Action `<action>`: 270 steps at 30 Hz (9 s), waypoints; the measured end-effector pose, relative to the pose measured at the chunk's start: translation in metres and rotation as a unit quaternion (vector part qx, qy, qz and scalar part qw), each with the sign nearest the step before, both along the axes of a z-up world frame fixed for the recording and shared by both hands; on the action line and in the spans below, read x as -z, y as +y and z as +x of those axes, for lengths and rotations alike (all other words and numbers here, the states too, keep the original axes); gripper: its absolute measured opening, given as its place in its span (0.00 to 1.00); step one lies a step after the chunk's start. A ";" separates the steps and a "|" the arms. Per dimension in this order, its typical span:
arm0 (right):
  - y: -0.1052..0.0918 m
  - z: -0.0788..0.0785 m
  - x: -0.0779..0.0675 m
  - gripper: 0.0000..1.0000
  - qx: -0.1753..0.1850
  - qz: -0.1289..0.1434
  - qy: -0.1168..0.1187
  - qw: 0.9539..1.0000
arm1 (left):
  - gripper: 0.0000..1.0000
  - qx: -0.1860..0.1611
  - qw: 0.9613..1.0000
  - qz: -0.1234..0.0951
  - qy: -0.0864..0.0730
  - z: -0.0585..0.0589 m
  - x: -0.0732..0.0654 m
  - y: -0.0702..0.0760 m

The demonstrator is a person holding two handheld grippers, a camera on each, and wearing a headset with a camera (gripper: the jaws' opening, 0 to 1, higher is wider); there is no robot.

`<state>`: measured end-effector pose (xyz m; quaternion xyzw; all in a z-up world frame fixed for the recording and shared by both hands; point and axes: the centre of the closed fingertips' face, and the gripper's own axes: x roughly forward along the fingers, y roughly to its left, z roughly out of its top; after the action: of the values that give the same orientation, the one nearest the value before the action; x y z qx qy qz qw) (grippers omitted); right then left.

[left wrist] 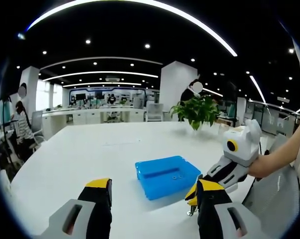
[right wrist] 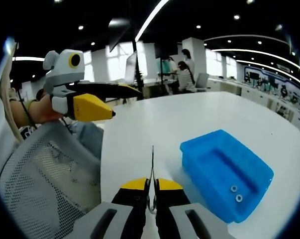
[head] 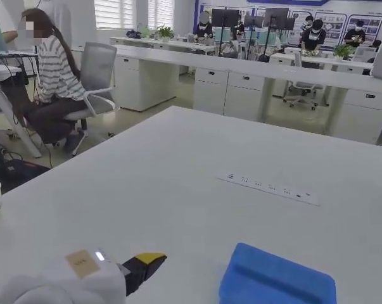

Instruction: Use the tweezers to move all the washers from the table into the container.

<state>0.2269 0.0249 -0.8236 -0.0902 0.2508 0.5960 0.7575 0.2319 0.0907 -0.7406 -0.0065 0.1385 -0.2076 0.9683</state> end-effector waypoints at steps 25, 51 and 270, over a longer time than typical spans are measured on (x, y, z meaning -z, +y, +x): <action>-0.012 0.038 -0.060 0.02 0.033 0.104 0.131 0.985 | 0.69 -0.005 1.000 -0.006 -0.011 -0.001 -0.005 0.002; -0.021 0.125 -0.038 0.02 0.126 0.086 0.126 0.980 | 0.69 -0.003 1.000 -0.006 -0.009 -0.002 -0.004 0.002; -0.001 0.138 -0.002 0.04 0.082 0.002 0.056 0.995 | 0.67 0.008 1.000 0.002 -0.003 -0.003 0.000 -0.002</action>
<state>0.3649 0.0238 -0.8220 -0.0343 0.2982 0.5363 0.7888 0.2292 0.0889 -0.7403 -0.0032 0.1358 -0.2151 0.9671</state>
